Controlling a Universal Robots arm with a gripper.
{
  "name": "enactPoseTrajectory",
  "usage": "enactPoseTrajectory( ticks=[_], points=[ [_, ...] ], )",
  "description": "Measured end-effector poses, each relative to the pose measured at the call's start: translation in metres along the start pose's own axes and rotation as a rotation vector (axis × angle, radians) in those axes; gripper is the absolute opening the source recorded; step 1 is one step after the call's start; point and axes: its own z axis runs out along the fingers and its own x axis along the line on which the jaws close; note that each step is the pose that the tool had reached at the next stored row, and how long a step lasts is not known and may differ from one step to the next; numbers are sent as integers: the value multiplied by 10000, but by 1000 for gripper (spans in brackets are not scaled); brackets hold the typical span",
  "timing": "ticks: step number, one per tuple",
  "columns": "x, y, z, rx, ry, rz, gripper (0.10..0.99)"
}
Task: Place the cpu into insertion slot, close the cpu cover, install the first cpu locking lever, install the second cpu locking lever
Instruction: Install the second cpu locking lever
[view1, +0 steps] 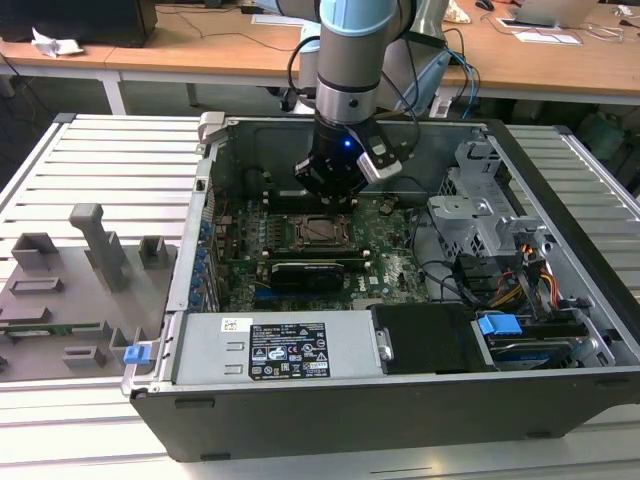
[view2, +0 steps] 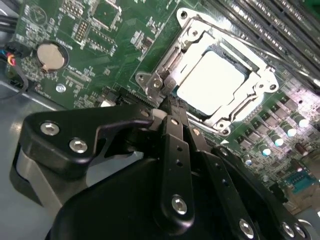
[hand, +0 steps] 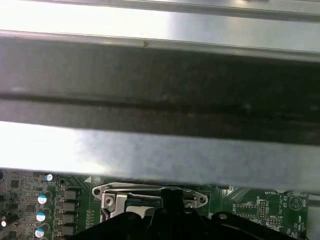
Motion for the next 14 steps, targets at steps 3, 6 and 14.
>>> enactPoseTrajectory(
  ticks=[3,6,14],
  points=[
    [1,-4,-70,-1,-1,-2,106],
    [4,-30,-71,-1,0,0,106],
    [6,-64,-222,-6,-1,0,106]
  ],
)
